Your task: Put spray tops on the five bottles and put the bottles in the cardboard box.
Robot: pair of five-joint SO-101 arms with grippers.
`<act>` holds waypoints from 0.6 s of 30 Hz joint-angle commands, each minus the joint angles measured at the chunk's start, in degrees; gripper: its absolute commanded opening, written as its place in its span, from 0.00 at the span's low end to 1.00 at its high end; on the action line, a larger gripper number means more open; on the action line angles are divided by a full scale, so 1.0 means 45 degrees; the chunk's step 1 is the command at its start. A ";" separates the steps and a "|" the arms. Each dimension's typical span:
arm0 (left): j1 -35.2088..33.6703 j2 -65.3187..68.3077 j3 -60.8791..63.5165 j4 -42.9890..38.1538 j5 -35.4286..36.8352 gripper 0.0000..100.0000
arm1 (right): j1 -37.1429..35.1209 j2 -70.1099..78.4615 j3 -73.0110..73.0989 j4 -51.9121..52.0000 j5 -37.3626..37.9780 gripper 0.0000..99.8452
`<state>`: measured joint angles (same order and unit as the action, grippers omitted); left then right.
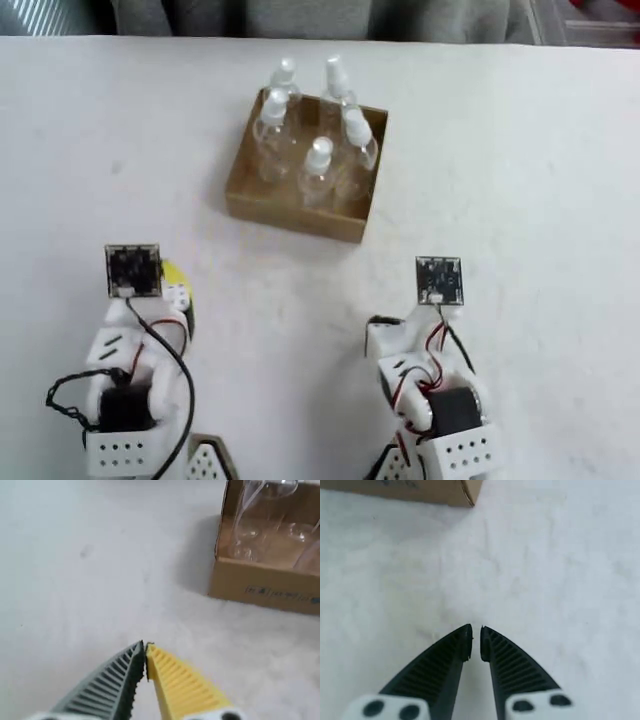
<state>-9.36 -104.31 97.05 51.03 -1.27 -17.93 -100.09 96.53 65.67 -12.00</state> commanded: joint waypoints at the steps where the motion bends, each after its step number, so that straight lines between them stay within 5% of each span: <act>1: -0.0107 -0.0166 -0.0020 0.1192 -0.1231 0.03 | -0.0049 0.0068 0.0117 0.0869 0.0117 0.02; 5: -0.0420 -0.0166 -0.0020 0.3165 -0.2520 0.03 | 0.0010 0.0010 0.0117 0.1221 0.0020 0.02; 8: -0.1963 -0.0166 -0.0020 0.3048 -0.3223 0.03 | -0.0010 0.0010 0.0117 0.1221 0.0020 0.02; 18: -0.2081 -0.0166 -0.0020 0.3497 -0.3263 0.03 | 0.0010 0.0010 0.0117 0.1221 0.0020 0.02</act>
<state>-18.24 -104.40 97.05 66.33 -15.78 -17.93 -100.09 96.53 70.86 -12.00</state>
